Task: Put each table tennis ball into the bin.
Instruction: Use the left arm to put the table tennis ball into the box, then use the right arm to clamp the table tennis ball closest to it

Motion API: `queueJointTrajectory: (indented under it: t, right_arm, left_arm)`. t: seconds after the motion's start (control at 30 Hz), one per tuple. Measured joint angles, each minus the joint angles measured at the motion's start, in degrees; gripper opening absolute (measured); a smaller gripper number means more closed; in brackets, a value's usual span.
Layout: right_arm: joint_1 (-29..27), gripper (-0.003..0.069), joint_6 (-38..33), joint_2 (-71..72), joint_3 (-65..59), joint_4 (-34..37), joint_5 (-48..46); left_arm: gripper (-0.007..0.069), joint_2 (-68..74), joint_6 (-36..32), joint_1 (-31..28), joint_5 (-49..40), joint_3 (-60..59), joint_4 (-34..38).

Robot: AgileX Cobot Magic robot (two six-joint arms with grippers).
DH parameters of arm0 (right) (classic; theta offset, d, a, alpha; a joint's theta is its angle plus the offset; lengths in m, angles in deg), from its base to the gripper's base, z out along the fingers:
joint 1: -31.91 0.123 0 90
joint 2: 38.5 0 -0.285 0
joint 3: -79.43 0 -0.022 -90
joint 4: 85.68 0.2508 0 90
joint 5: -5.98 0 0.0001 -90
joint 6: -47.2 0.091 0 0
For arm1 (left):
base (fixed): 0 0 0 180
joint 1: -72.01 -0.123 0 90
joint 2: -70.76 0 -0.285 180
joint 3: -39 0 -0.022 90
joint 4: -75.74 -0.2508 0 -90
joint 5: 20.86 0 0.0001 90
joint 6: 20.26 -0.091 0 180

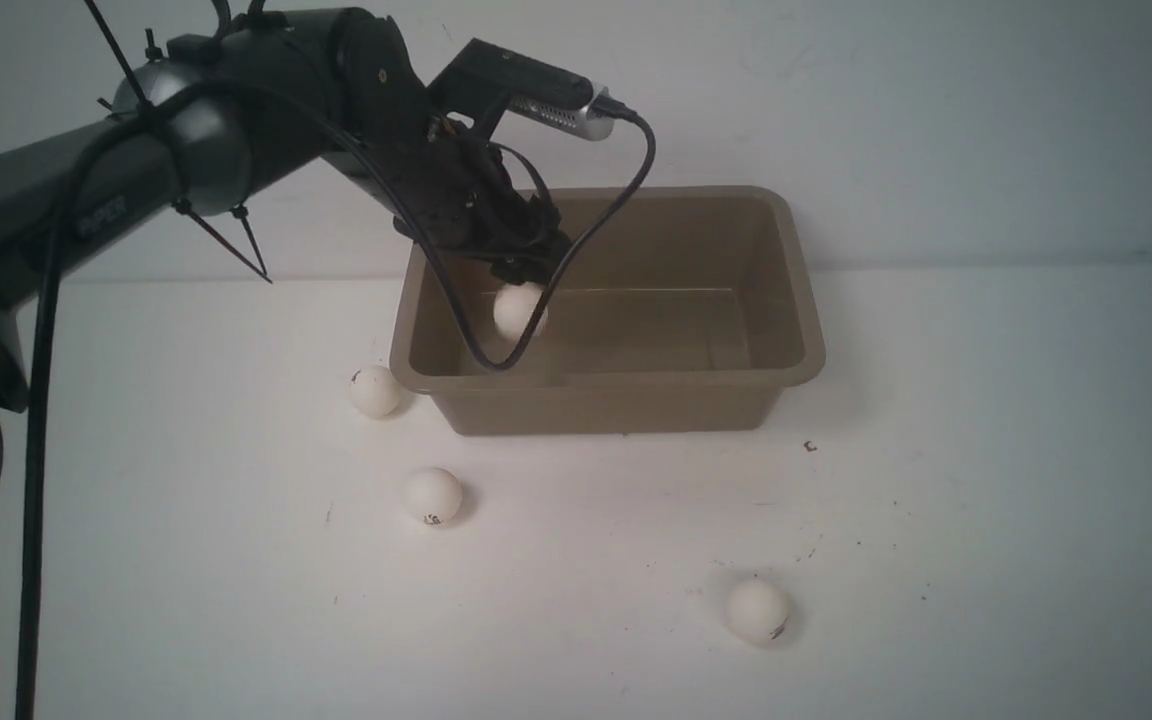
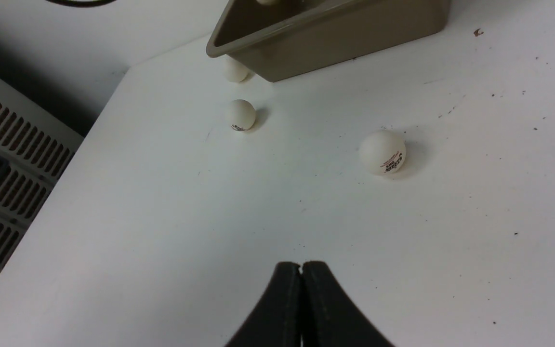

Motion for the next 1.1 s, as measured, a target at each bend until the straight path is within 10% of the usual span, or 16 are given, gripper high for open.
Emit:
queueJointTrajectory:
  t: [0.67,0.83,1.1]
  right_arm:
    - [0.2,-0.0013,-32.0,-63.0,22.7,6.9,7.2]
    - [4.5,-0.0011,-30.0,-72.9,30.4,-0.2,6.9]
    - [26.4,-0.0011,-7.8,-79.7,34.2,-30.2,12.4]
  left_arm:
    - [0.0552,-24.6,-2.5,-1.7,-26.0,0.2,-1.5]
    - [0.0552,-24.2,-2.8,-1.7,-28.9,0.2,-1.5]
    - [0.0552,-25.3,-2.9,-1.7,-29.3,0.1,-2.3]
